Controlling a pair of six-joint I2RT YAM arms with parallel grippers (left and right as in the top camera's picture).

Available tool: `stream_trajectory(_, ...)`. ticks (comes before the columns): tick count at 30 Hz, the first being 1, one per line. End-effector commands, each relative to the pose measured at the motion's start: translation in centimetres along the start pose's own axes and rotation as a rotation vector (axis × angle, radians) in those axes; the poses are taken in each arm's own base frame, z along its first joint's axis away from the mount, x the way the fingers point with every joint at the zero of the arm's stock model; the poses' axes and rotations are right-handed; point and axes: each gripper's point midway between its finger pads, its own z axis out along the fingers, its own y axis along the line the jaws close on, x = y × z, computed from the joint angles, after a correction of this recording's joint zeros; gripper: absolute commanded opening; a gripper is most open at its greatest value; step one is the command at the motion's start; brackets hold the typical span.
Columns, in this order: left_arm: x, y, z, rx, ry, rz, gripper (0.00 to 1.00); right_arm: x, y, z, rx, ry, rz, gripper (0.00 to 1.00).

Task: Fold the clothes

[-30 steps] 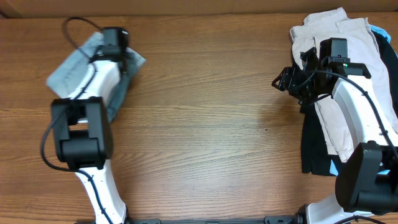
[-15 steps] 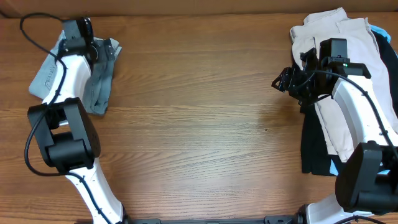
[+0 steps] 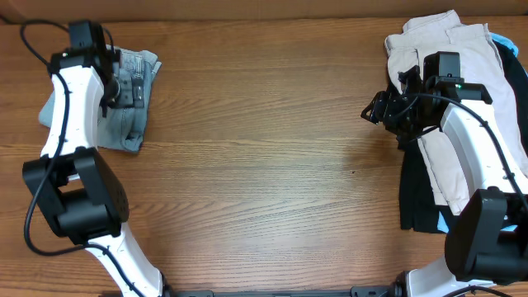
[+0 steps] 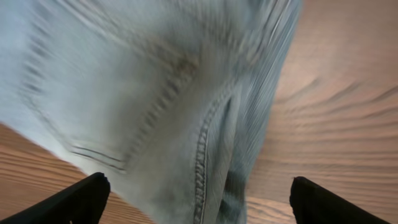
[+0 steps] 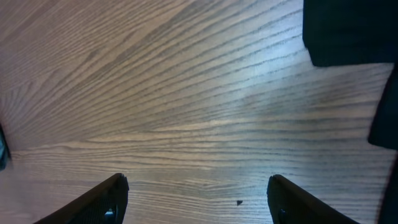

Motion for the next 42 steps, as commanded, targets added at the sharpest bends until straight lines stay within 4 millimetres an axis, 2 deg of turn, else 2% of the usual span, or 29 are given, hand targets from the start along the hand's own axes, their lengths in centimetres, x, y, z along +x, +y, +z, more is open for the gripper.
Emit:
stream_trajectory(1,3.1,-0.8,3.7,0.037,0.111,0.025,0.95,-0.9,0.9,-1.9,-0.004,-0.053,-0.028,0.75)
stream_trajectory(6,4.7,-1.3,6.3,0.044,0.117,0.025,0.95,-0.7,0.9,-1.9,-0.002,-0.044,-0.024,0.75)
stream_trajectory(12,4.2,-1.6,8.3,0.095,0.036,0.009,0.98,-0.7,0.9,-1.9,-0.002,-0.044,-0.024,0.75)
stream_trajectory(18,2.7,-1.1,9.4,0.081,-0.064,-0.013,1.0,-0.7,0.9,-1.9,-0.002,-0.044,-0.024,0.75)
stream_trajectory(26,-1.1,0.1,10.7,0.048,-0.234,-0.047,1.0,-0.7,0.9,-1.9,-0.002,-0.045,-0.024,0.75)
stream_trajectory(36,-3.0,-0.5,14.6,0.073,-0.33,-0.137,1.0,-0.4,0.8,-1.8,0.001,-0.032,-0.017,0.75)
stream_trajectory(42,-3.9,-0.2,14.9,0.076,-0.374,-0.189,1.0,-0.4,0.8,-1.8,0.001,-0.031,-0.017,0.75)
